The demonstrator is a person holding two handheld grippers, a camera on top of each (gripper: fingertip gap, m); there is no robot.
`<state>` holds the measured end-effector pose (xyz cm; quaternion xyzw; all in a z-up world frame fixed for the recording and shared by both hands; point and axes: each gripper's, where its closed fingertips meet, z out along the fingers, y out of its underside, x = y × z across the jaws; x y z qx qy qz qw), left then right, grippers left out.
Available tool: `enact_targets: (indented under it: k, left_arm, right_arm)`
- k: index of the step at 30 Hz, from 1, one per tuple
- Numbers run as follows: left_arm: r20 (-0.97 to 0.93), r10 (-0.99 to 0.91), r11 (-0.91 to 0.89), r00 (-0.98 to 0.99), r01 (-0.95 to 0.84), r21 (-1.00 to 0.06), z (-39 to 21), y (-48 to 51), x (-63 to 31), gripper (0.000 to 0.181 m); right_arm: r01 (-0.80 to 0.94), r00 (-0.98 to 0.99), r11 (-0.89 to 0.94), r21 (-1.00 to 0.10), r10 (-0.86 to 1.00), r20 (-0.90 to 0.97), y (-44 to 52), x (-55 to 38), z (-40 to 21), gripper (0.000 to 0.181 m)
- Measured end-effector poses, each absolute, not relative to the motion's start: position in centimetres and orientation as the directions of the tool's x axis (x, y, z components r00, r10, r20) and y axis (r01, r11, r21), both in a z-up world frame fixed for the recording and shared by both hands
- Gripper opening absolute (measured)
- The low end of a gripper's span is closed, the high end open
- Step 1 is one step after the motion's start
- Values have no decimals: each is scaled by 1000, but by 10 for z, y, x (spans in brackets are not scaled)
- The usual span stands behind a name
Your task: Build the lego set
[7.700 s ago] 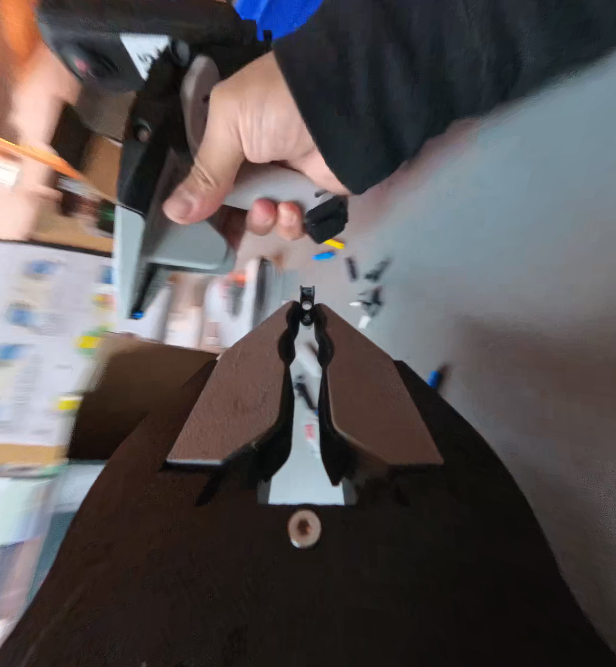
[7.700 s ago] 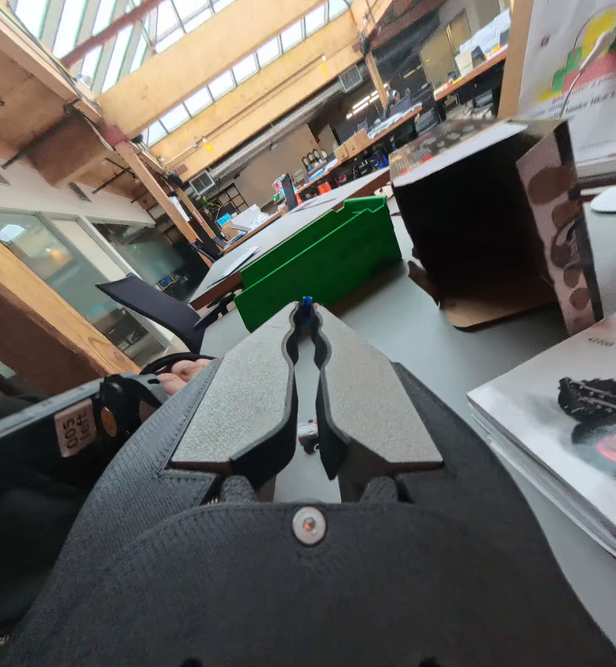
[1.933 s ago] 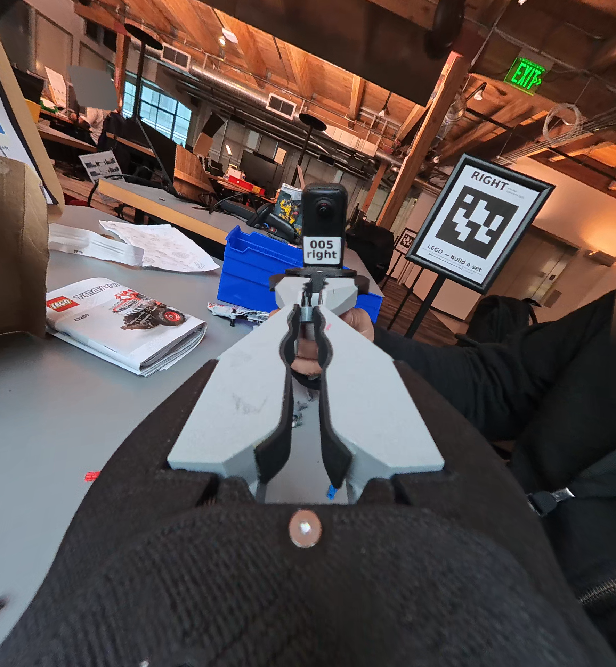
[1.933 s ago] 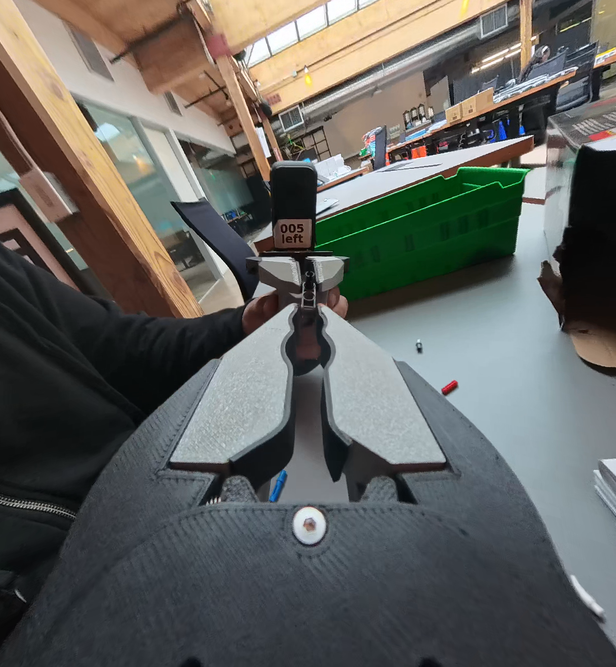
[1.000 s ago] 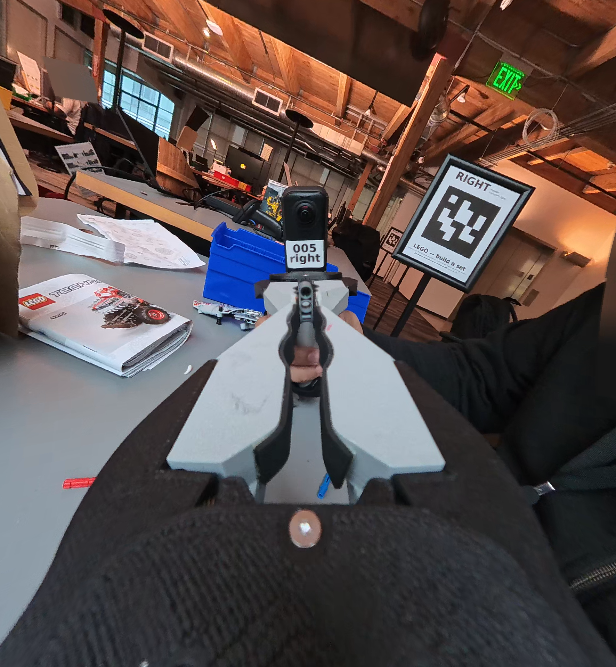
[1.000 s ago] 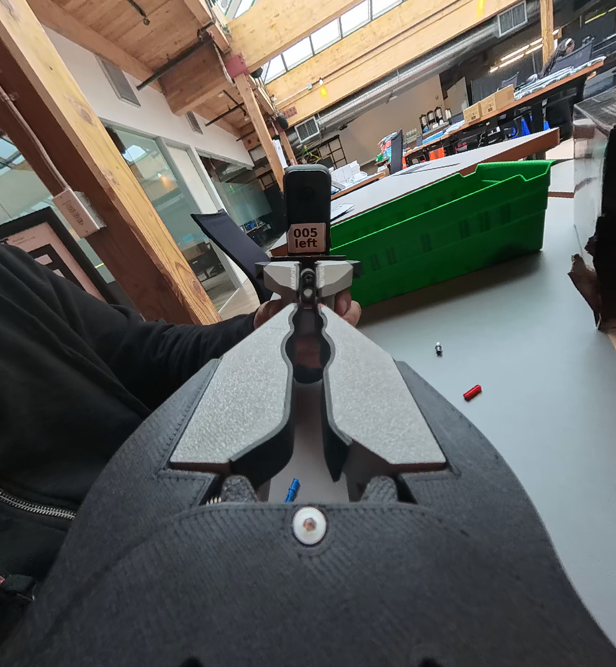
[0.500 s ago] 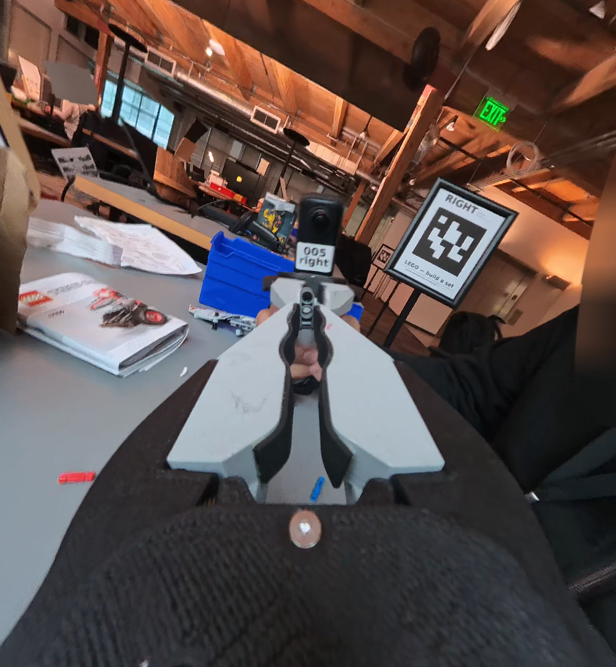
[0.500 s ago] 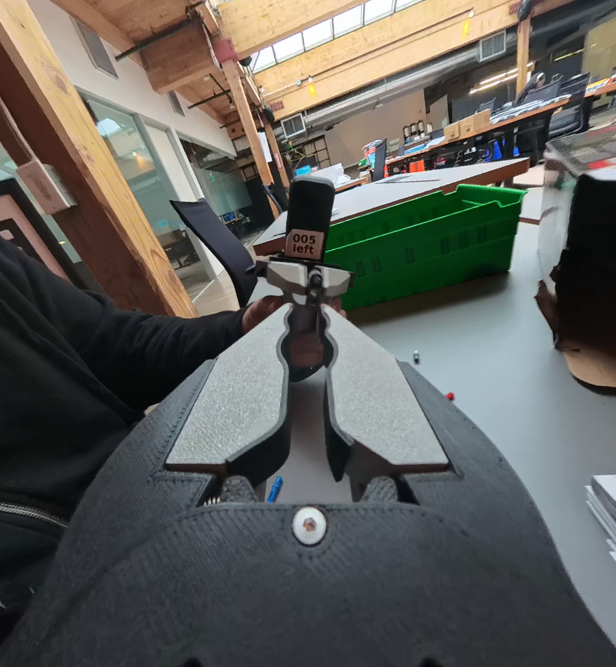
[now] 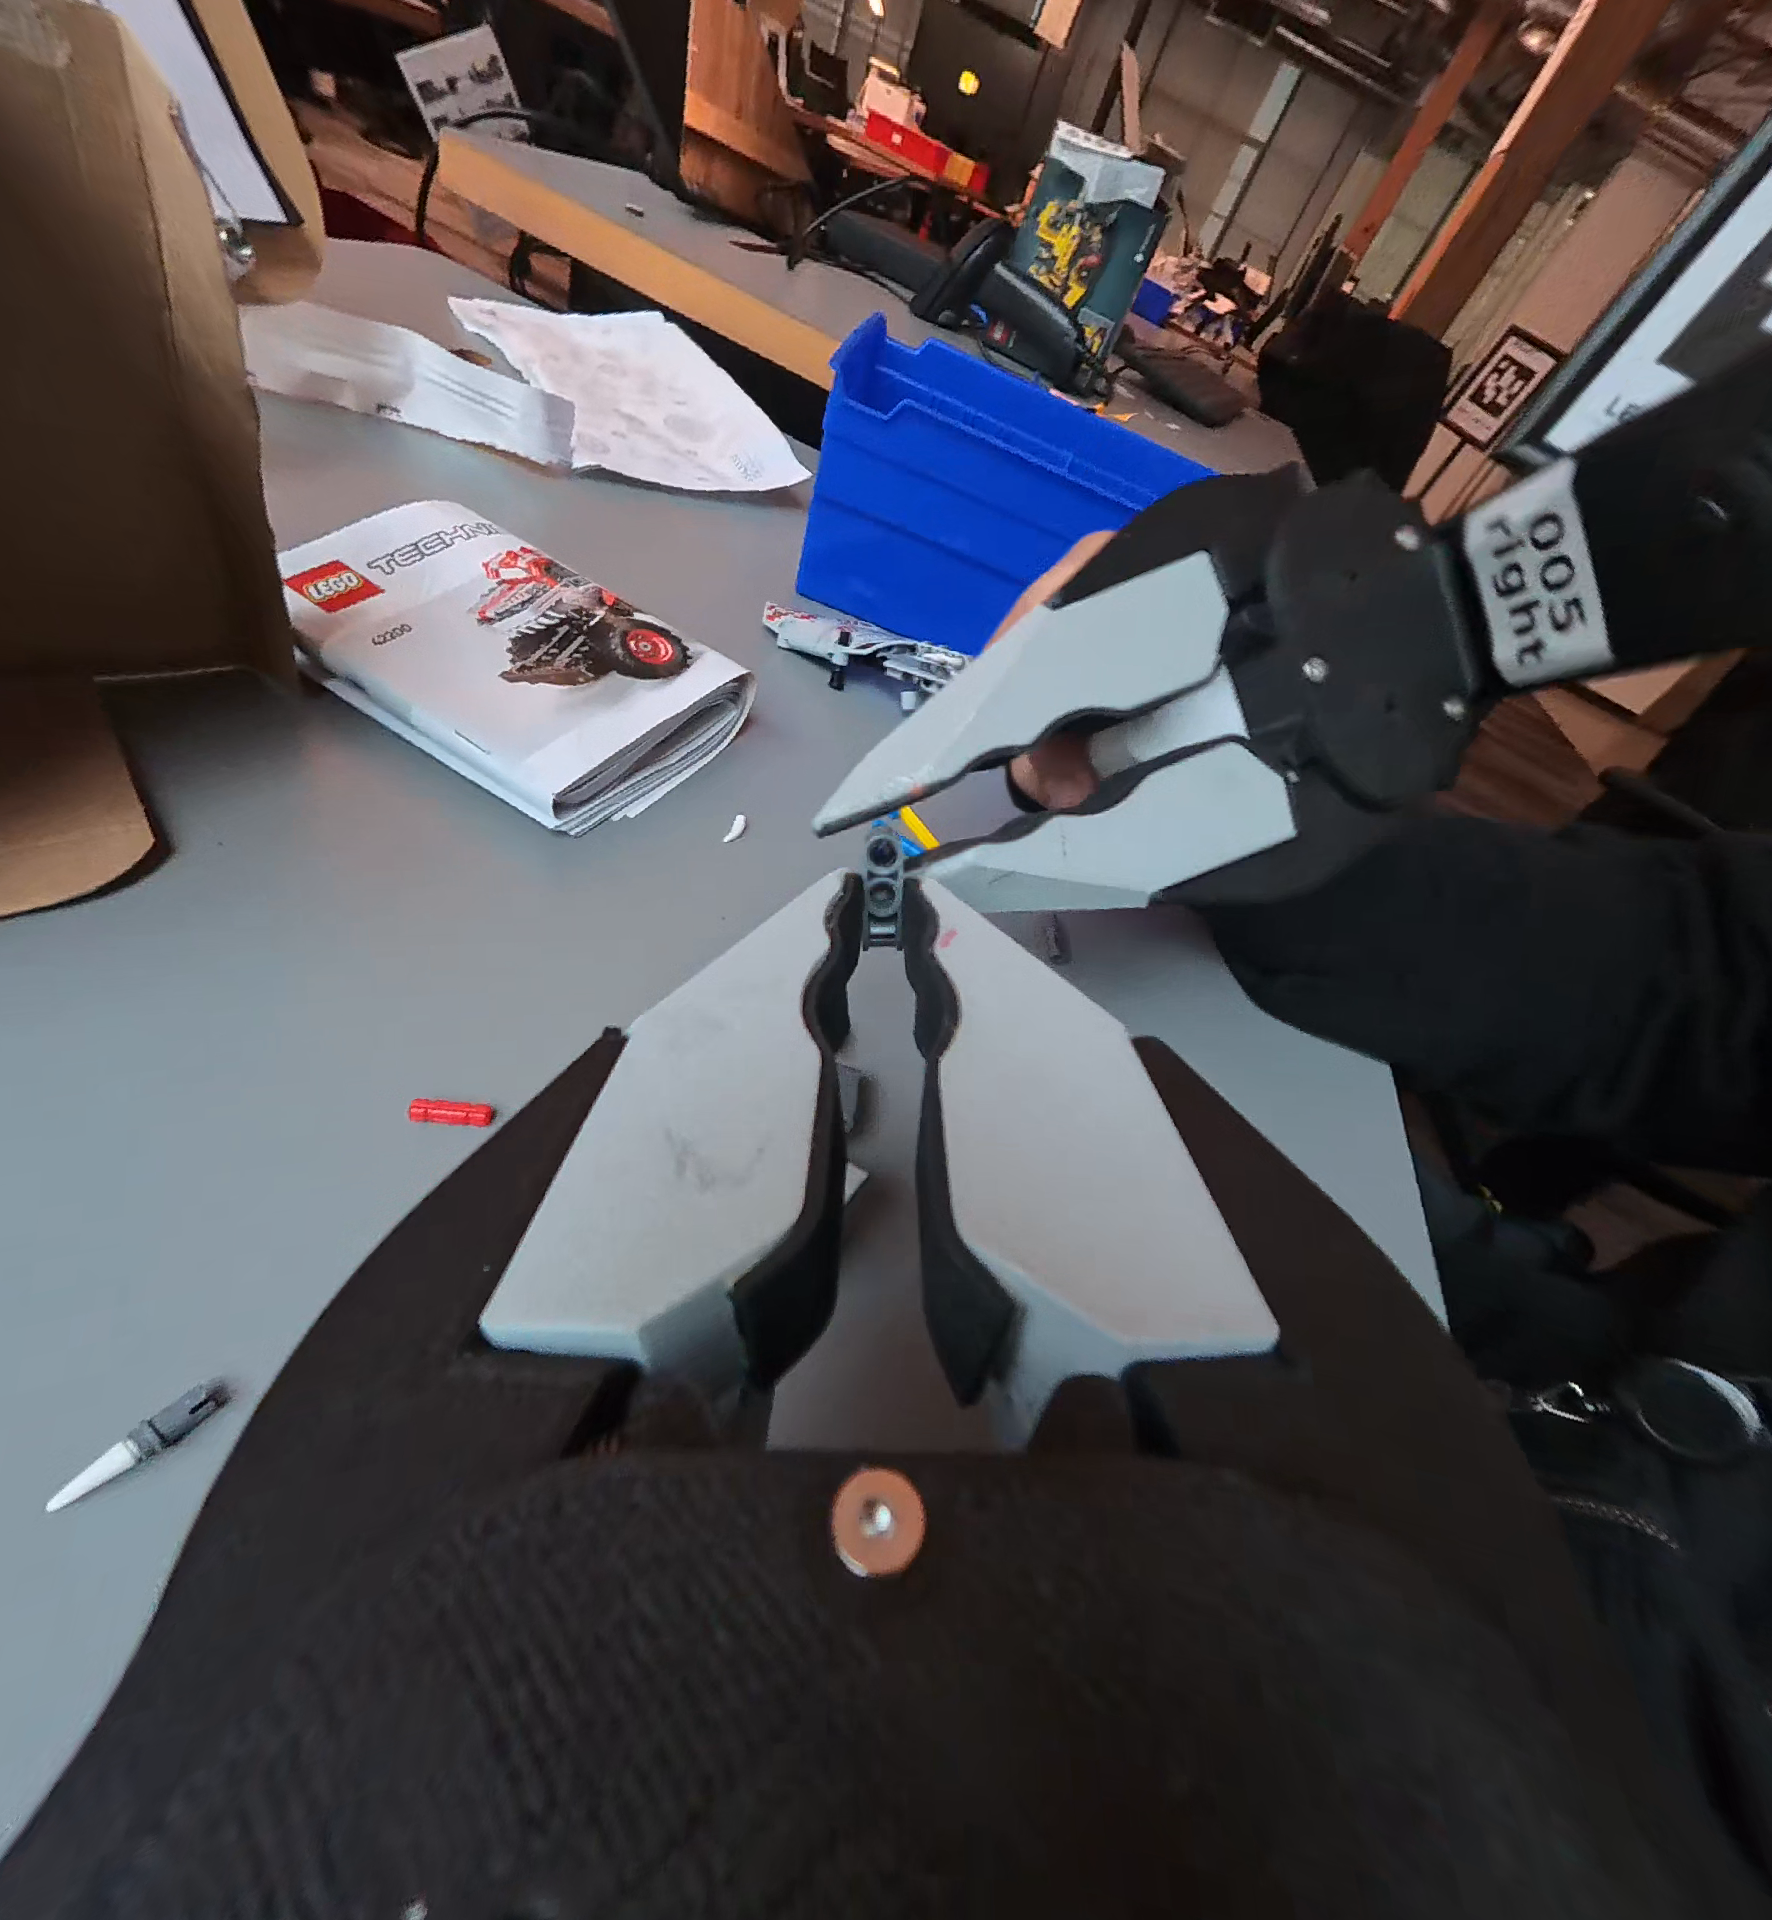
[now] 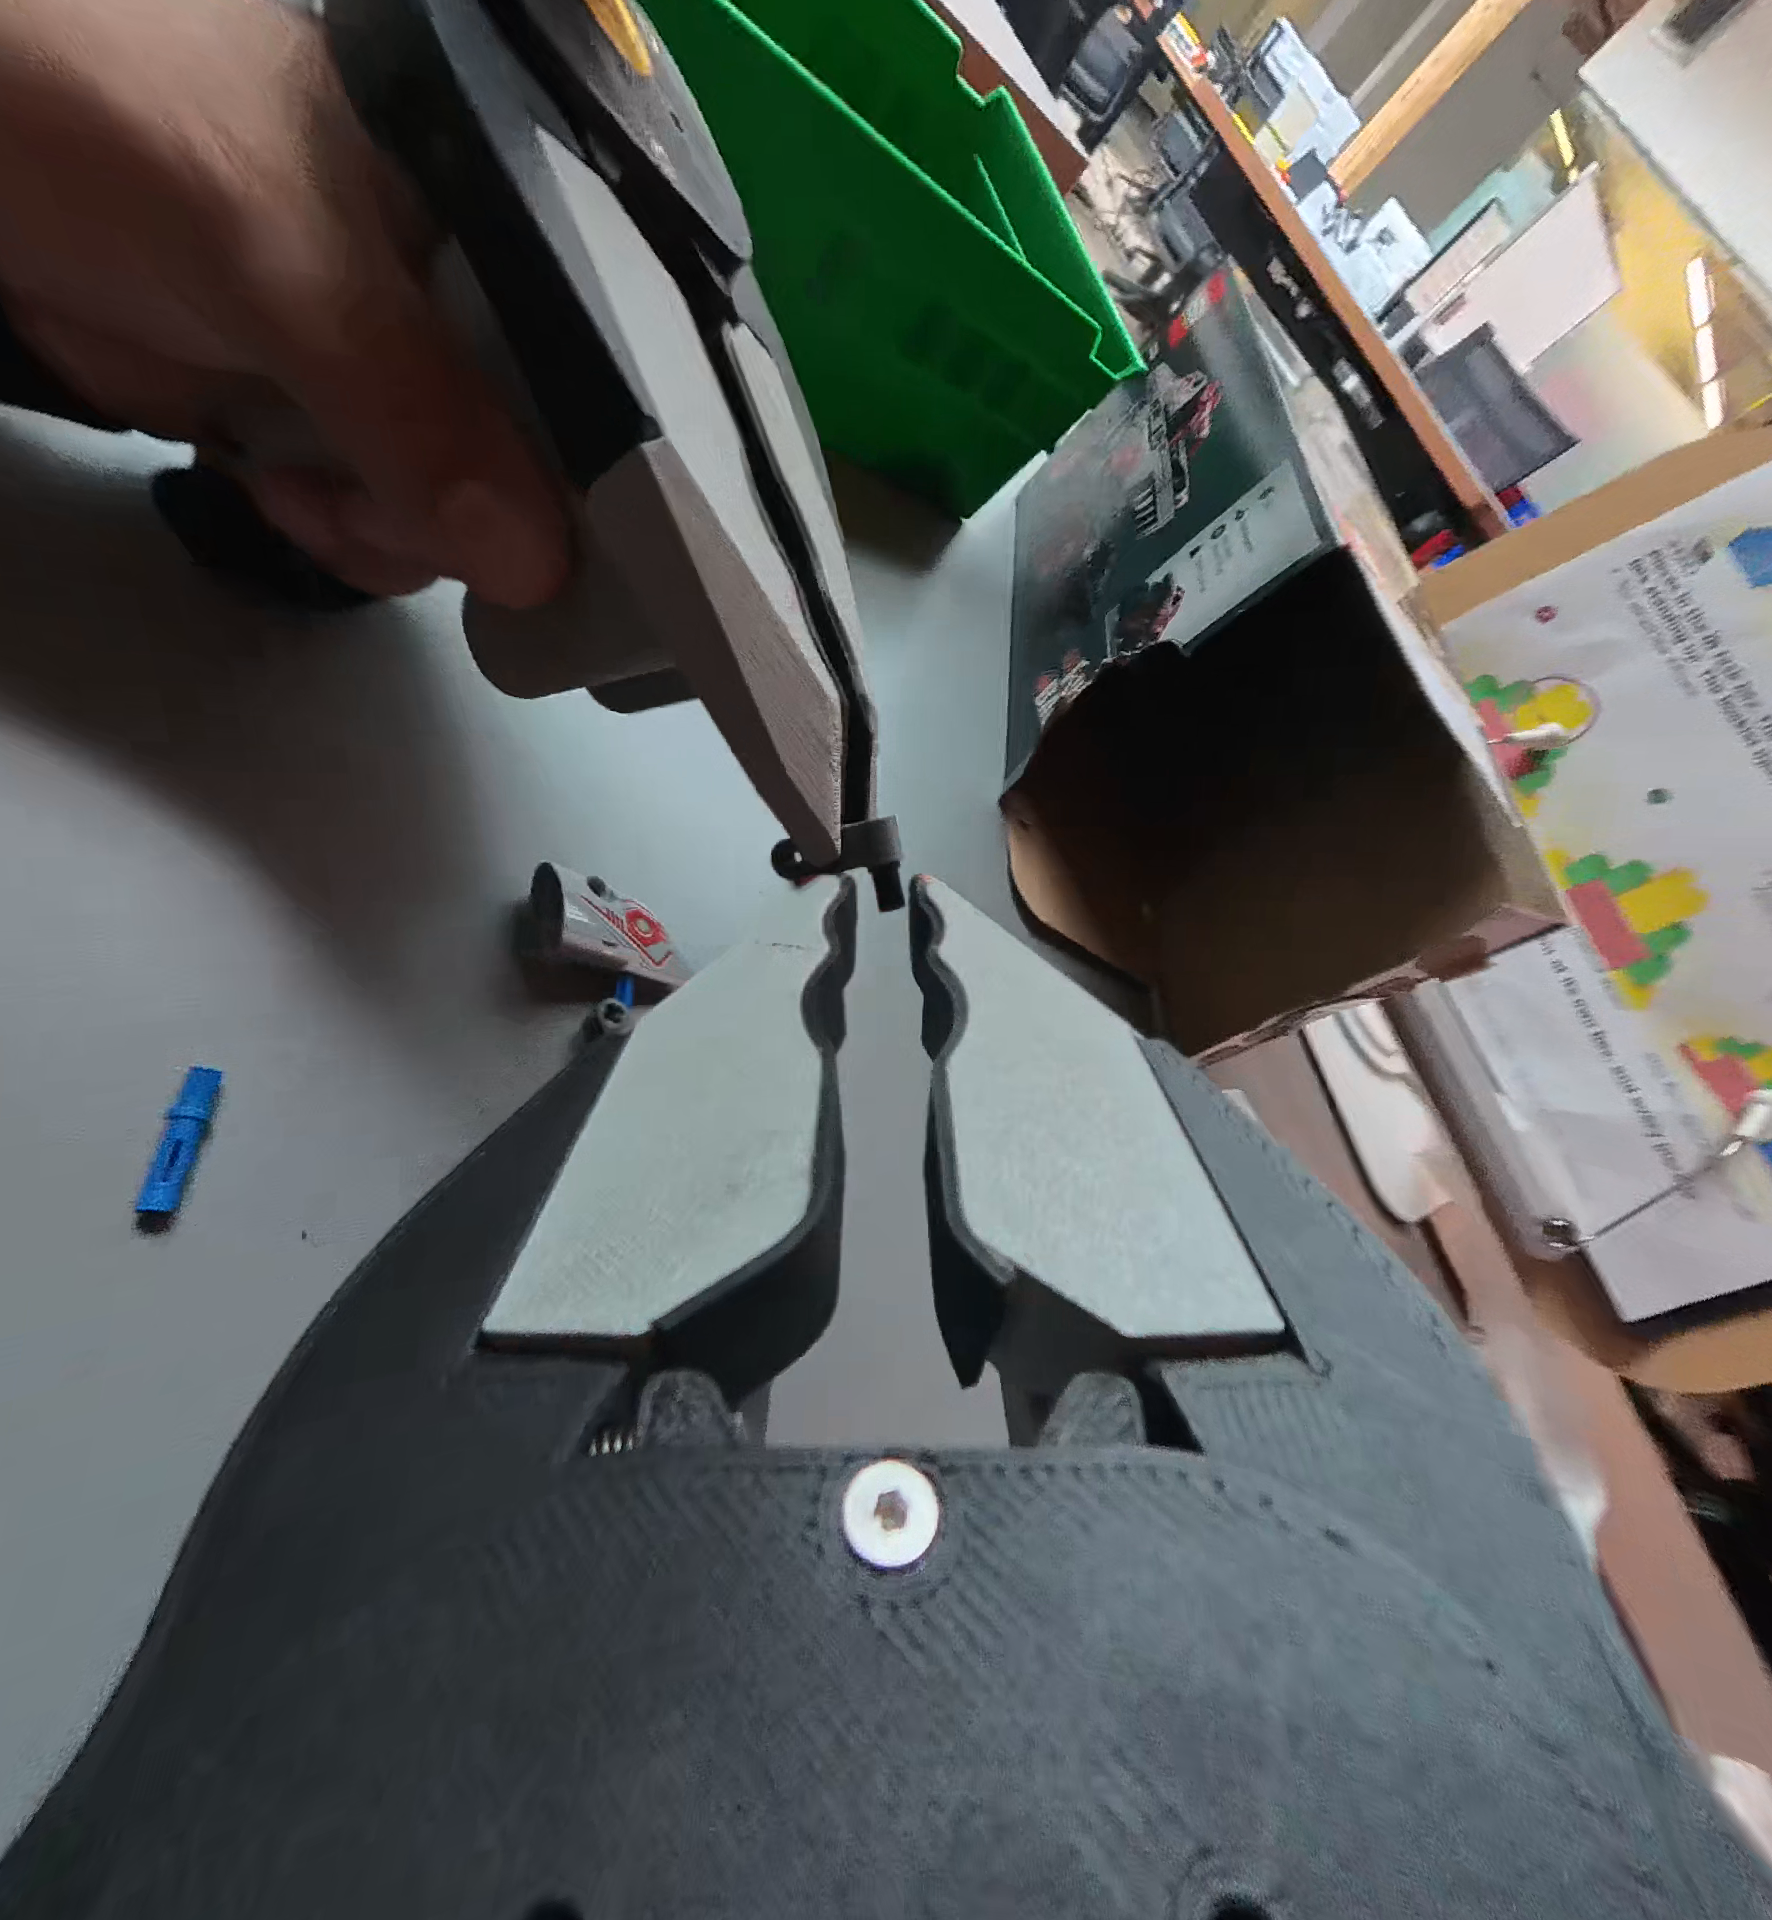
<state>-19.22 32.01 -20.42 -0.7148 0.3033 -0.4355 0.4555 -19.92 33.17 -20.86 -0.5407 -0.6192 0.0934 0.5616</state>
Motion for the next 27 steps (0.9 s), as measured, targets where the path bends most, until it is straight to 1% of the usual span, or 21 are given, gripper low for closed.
enact_targets:
  k: [1,5,7,14,19,21,24,27]
  left_arm:
    - [351,-826,-404,441,-29,-914,-204,321,-193,6]
    - [359,-822,-416,443,-34,-909,-206,322,-195,5]
    - [338,-822,-406,458,-56,-912,-208,322,-195,5]
    - [351,-820,-418,452,-54,-907,-210,322,-194,5]
    - [394,-820,-432,415,1,-902,-204,321,-192,6]
    - [399,-819,-436,412,5,-900,-203,320,-192,6]
    - [305,-836,-344,457,-3,-939,-192,319,-196,6]
    - [133,-825,-170,549,-16,-985,-172,318,-202,5]
  right_arm:
    - [571,213,413,-710,760,614,331,-200,-208,7]
    - [569,208,412,-711,765,610,330,-200,-209,7]
    - [564,205,430,-705,755,623,330,-199,-207,3]
    - [626,166,506,-594,658,735,331,-200,-211,2]
    - [631,165,528,-569,625,763,328,-201,-207,1]
    - [645,162,539,-541,595,787,328,-201,-206,1]
    - [647,206,552,-526,537,818,327,-205,-193,1]
    - [610,282,525,-593,556,782,326,-209,-178,0]
